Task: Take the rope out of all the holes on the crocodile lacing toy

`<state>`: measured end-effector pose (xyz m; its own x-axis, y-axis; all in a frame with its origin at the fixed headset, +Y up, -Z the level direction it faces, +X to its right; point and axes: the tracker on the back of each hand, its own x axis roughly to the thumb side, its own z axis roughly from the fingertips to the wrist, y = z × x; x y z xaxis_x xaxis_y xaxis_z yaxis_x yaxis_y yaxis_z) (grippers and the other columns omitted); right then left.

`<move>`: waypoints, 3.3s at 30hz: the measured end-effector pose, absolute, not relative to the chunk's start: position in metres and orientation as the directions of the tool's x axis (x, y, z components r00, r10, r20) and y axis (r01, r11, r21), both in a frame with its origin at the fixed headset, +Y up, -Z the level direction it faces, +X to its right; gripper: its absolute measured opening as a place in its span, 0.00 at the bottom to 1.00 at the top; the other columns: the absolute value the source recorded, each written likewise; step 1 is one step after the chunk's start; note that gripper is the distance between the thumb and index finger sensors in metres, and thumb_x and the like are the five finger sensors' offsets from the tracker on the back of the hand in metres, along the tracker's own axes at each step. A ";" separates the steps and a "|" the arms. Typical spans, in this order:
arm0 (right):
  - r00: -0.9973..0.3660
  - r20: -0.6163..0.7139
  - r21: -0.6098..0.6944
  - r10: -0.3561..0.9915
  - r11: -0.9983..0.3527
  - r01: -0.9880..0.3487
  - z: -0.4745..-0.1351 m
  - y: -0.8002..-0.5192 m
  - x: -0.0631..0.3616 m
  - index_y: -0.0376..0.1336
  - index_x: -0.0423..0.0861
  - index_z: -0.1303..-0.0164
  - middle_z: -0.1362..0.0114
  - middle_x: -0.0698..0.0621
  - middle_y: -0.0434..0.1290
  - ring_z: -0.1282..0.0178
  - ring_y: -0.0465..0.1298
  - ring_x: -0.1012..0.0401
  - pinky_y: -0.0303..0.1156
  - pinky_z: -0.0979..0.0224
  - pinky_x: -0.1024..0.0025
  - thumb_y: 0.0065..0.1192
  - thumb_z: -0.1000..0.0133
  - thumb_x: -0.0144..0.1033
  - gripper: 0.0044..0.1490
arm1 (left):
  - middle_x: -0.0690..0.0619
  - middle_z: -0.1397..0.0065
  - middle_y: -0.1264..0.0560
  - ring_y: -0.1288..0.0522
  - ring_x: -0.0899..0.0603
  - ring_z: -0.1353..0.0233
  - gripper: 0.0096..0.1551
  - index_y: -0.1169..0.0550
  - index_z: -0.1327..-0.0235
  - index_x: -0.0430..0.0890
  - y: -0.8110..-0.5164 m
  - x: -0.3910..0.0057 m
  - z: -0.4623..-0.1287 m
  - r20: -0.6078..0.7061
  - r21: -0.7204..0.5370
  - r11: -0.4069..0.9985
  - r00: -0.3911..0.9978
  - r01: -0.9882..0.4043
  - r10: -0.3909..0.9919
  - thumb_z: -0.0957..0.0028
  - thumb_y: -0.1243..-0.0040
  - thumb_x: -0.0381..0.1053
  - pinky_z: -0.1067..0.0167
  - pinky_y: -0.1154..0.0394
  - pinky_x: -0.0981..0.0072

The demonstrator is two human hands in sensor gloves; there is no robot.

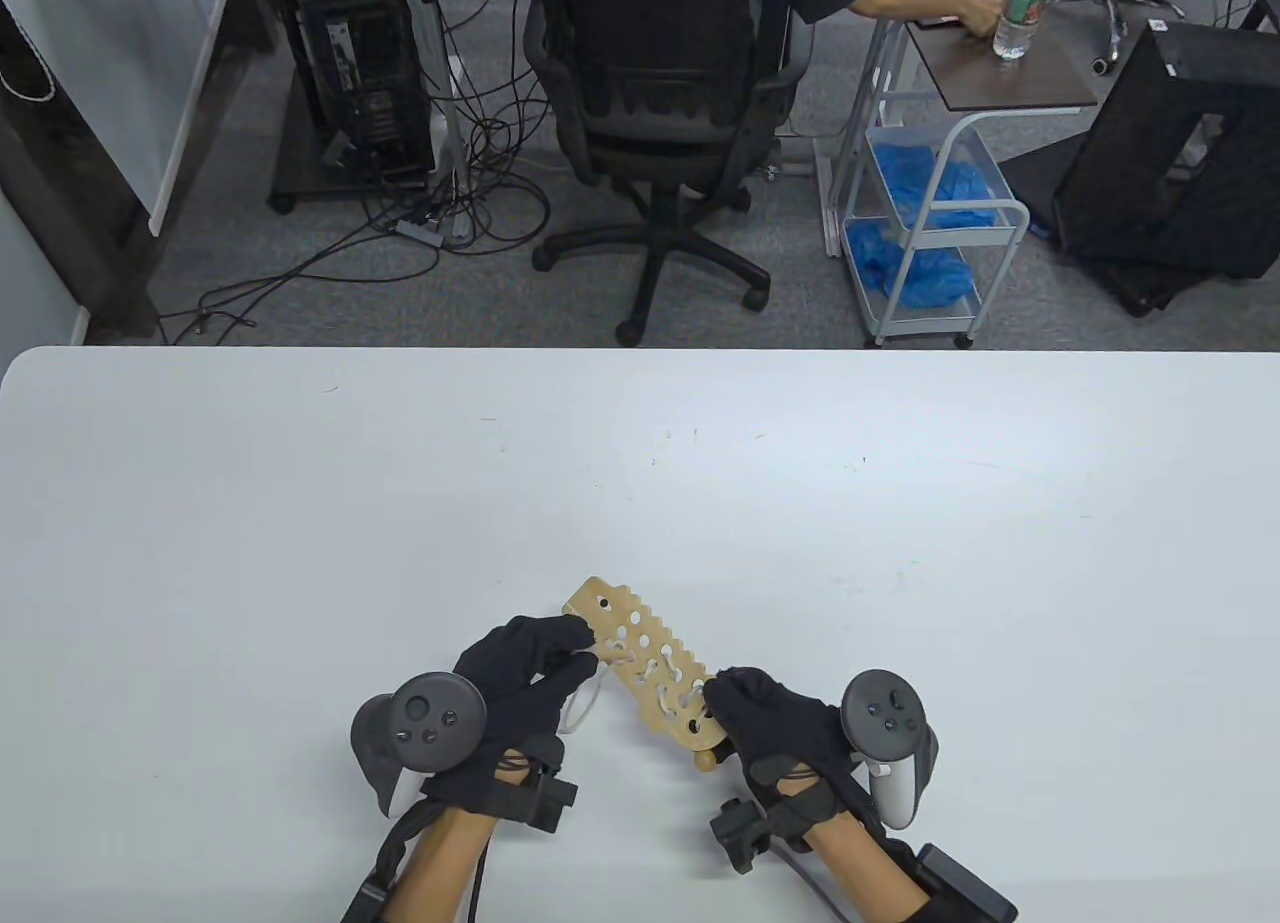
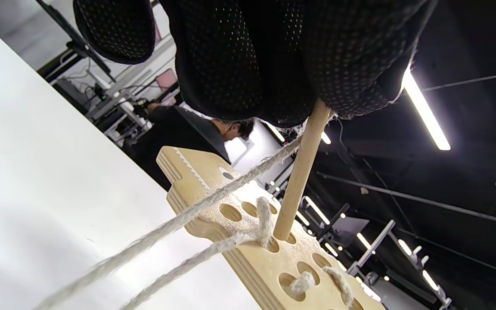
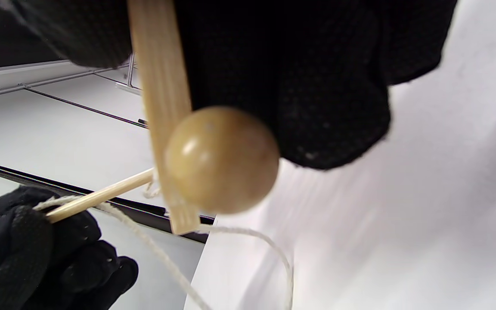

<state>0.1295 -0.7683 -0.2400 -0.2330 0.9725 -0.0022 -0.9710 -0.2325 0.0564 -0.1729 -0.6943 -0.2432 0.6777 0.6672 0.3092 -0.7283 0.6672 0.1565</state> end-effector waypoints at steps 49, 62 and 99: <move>0.118 0.135 0.225 0.984 0.085 -0.971 -0.235 -0.741 0.123 0.71 0.35 0.52 0.60 0.39 0.86 0.61 0.85 0.45 0.72 0.42 0.37 0.66 0.51 0.47 0.30 | 0.50 0.23 0.25 0.29 0.39 0.24 0.31 0.27 0.25 0.60 -0.736 -0.158 -0.263 0.127 -0.512 0.178 0.132 -0.841 0.983 0.45 0.38 0.48 0.28 0.38 0.27; 0.087 0.111 0.161 0.990 0.068 -0.985 -0.241 -0.743 0.134 0.71 0.35 0.52 0.60 0.39 0.85 0.61 0.85 0.45 0.72 0.42 0.37 0.66 0.50 0.47 0.29 | 0.52 0.29 0.20 0.25 0.41 0.29 0.26 0.22 0.33 0.60 -0.733 -0.163 -0.263 0.151 -0.436 0.271 0.227 -0.858 0.962 0.47 0.35 0.49 0.29 0.36 0.29; 0.302 -0.071 -0.240 0.951 0.277 -0.930 -0.257 -0.764 0.204 0.69 0.35 0.50 0.57 0.39 0.85 0.59 0.84 0.45 0.71 0.41 0.38 0.62 0.48 0.47 0.30 | 0.59 0.34 0.16 0.20 0.47 0.33 0.28 0.28 0.32 0.68 -0.735 -0.228 -0.271 0.063 -0.035 0.201 0.198 -0.979 0.978 0.45 0.38 0.48 0.30 0.30 0.36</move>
